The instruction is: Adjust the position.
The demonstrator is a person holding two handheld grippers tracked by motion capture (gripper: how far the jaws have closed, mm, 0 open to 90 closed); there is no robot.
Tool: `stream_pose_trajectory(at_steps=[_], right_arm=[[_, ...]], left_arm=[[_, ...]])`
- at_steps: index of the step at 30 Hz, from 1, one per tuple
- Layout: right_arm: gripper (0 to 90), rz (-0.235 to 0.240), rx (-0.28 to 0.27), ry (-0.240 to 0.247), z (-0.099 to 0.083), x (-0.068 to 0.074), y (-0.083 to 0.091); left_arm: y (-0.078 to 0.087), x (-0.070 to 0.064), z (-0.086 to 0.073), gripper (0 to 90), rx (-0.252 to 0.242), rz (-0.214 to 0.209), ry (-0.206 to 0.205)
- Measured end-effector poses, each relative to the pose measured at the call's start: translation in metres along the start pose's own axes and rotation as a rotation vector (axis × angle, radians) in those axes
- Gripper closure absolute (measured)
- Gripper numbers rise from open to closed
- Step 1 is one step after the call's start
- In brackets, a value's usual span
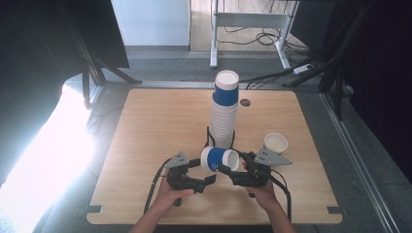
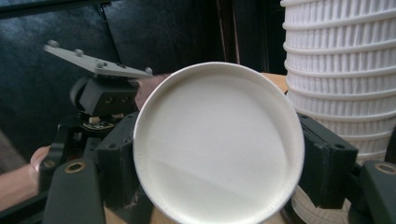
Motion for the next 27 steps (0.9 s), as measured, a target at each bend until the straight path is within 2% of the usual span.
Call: stream_pose_trajectory(at_steps=[3, 8, 16, 23, 27], right_arm=[[26.5, -0.01, 0.02, -0.009, -0.002, -0.002, -0.001], [26.5, -0.012, 0.047, -0.018, -0.006, -0.002, -0.004], [26.5, -0.032, 0.083, -0.042, -0.008, -0.005, -0.005], [26.6, -0.051, 0.115, -0.067, -0.011, -0.008, -0.007], [26.7, -0.053, 0.12, -0.084, -0.011, -0.008, -0.007]], left_arm=[[0.002, 0.0, 0.005, 6.5, -0.009, 0.07, -0.077], [0.0, -0.005, 0.008, 5.9, 0.005, 0.133, -0.192], [-0.001, -0.006, 0.01, 4.7, 0.023, 0.24, -0.326], [-0.007, -0.009, 0.013, 3.7, 0.06, 0.307, -0.455], [-0.011, -0.012, 0.015, 2.2, 0.084, 0.315, -0.495]])
Point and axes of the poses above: each handheld gripper's, and its own axes: y roughly backward along the jaws, z roughly out of its top, x roughly to its left, the point moved 9 cm from there along -y, roughly forward along the jaws, and after that the axes turned 9 degrees about y, right-handed, at the moved point
